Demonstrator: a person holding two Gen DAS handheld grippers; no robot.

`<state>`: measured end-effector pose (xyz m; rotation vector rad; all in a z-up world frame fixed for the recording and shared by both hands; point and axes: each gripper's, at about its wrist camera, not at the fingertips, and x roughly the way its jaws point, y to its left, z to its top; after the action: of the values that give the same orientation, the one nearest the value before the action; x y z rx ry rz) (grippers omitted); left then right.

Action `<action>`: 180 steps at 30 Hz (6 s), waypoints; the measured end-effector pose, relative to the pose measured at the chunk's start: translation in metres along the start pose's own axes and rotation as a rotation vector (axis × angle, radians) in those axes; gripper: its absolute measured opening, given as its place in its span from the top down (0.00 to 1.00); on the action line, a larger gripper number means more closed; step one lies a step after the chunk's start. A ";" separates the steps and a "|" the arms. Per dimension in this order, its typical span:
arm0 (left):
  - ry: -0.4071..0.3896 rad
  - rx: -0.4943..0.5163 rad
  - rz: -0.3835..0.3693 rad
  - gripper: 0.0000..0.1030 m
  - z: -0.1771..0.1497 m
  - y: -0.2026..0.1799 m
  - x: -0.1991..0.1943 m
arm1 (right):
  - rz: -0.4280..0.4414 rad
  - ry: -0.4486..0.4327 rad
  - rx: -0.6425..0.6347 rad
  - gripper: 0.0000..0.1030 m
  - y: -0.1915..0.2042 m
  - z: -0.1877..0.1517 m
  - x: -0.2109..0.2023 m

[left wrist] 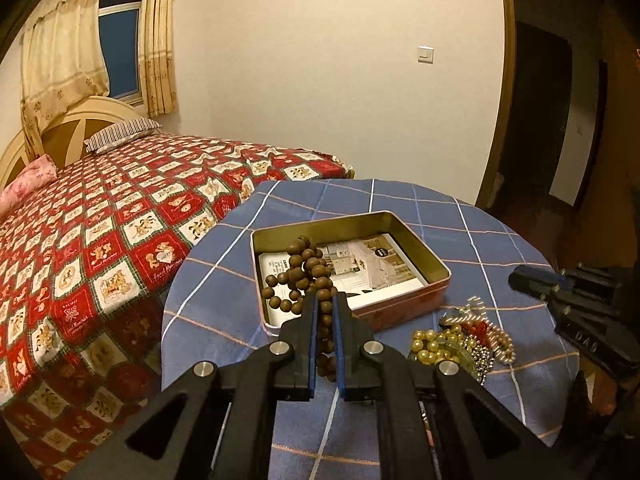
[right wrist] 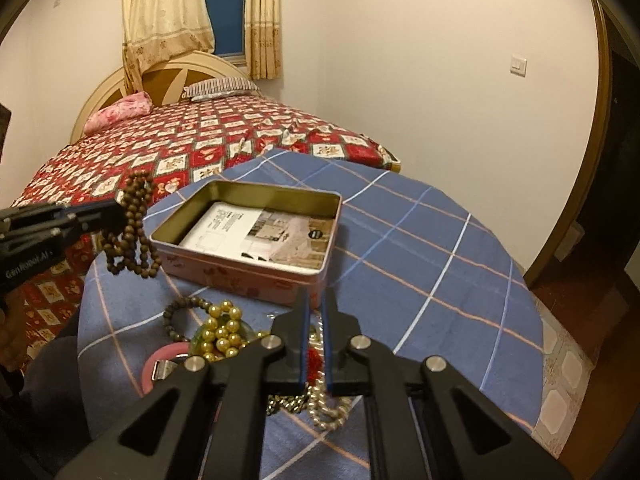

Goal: Organize jewelry

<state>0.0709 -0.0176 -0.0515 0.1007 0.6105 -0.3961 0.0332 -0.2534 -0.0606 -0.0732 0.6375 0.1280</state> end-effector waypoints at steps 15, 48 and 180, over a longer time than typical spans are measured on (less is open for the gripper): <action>0.030 0.004 -0.008 0.94 -0.012 -0.001 0.014 | -0.025 0.189 0.011 0.65 -0.022 -0.028 0.044; -0.053 0.072 0.022 0.94 0.038 0.007 0.008 | -0.056 0.157 -0.059 0.84 -0.026 0.012 0.033; 0.143 0.202 0.031 0.92 -0.042 -0.031 0.052 | 0.018 0.149 -0.037 0.96 -0.004 -0.039 0.030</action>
<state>0.0752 -0.0546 -0.1151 0.3336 0.7080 -0.4223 0.0353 -0.2583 -0.1095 -0.1138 0.7848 0.1530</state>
